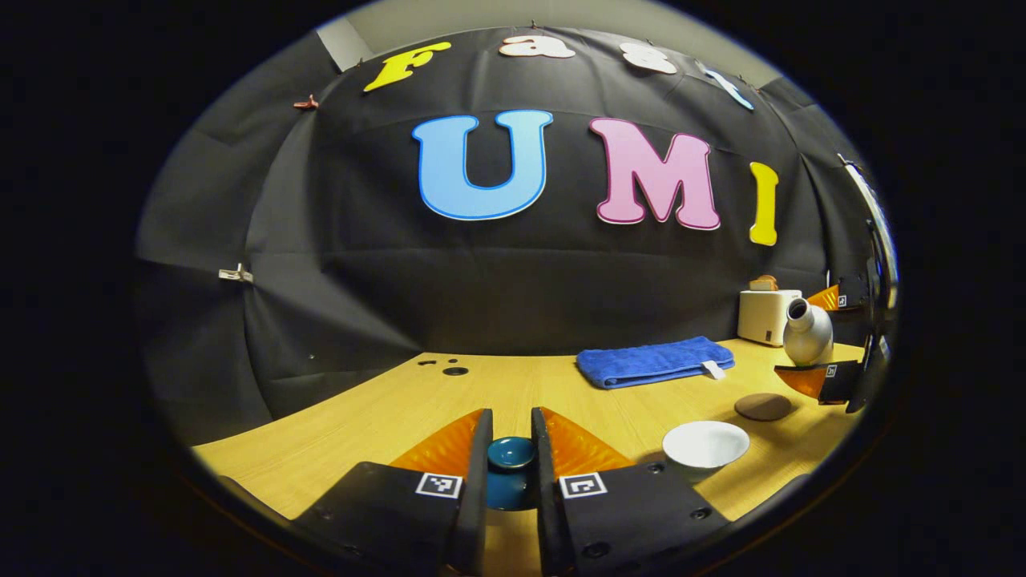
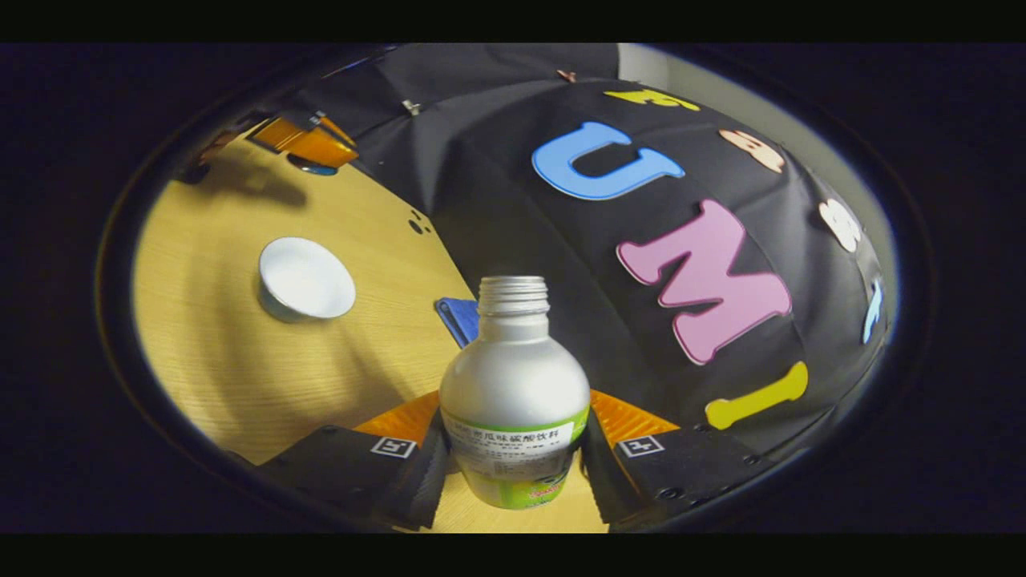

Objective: Open the teacup lid with one hand, grasp the water bottle and pour water into the teacup with the other hand; after pouring, place the water bottle on the coaster and then close the teacup lid.

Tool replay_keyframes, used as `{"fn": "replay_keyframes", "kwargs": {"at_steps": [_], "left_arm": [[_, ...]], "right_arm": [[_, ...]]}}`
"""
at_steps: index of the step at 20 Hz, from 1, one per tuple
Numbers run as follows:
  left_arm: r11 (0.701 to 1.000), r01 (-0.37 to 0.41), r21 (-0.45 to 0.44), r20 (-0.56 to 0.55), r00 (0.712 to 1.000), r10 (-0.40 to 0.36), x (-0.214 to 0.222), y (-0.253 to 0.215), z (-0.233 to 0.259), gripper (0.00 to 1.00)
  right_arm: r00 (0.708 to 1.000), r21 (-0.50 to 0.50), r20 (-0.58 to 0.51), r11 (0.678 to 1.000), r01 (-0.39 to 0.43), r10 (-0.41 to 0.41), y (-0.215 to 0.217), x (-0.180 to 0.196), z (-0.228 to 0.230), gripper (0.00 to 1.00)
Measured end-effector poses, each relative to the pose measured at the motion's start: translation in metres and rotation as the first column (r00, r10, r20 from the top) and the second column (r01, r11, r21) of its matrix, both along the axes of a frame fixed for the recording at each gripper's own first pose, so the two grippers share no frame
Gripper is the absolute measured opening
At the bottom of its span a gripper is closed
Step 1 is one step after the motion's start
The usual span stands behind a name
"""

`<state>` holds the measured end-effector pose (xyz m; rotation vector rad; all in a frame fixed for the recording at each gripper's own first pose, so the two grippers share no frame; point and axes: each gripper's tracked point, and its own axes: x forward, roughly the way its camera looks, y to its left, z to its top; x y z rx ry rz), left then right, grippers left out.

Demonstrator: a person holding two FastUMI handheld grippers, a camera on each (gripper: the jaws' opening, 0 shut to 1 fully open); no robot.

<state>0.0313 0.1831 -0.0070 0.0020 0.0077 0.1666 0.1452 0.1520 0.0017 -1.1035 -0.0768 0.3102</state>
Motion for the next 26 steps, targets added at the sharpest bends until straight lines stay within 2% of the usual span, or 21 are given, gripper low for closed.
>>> {"fn": "replay_keyframes", "kwargs": {"at_steps": [4,9,18,21,22,23,24,26], "left_arm": [[1.0,-0.02,0.0,0.0,1.0,0.02,0.001,0.016,-0.001,0.3],[1.0,-0.013,-0.001,-0.001,1.0,0.013,0.003,0.021,-0.001,0.3],[1.0,-0.017,0.0,-0.001,1.0,0.017,0.003,0.022,0.0,0.28],[1.0,-0.016,0.0,-0.001,1.0,0.016,0.003,0.021,0.0,0.3],[1.0,-0.017,0.0,0.0,1.0,0.017,0.003,0.022,0.0,0.27],[1.0,-0.017,0.0,0.0,1.0,0.017,0.003,0.021,0.001,0.28],[1.0,-0.017,0.0,0.0,1.0,0.017,0.003,0.021,0.0,0.3],[1.0,-0.017,0.0,0.0,1.0,0.017,0.003,0.022,0.001,0.3]], "right_arm": [[0.995,-0.154,0.054,0.986,-0.069,0.078,0.023,-0.005,0.0,0.76],[0.983,-0.312,0.101,0.944,-0.112,0.15,0.04,0.009,-0.011,0.75],[0.973,-0.466,0.122,0.877,-0.12,0.198,0.04,0.018,-0.028,0.75],[0.965,-0.525,0.14,0.843,-0.116,0.22,0.042,0.026,-0.029,0.75],[0.962,-0.544,0.149,0.831,-0.114,0.23,0.041,0.026,-0.028,0.75],[0.959,-0.559,0.154,0.821,-0.113,0.237,0.04,0.026,-0.028,0.72],[0.957,-0.575,0.154,0.81,-0.114,0.244,0.041,0.029,-0.031,0.75],[0.951,-0.598,0.159,0.792,-0.12,0.264,0.045,0.032,-0.031,0.75]]}}
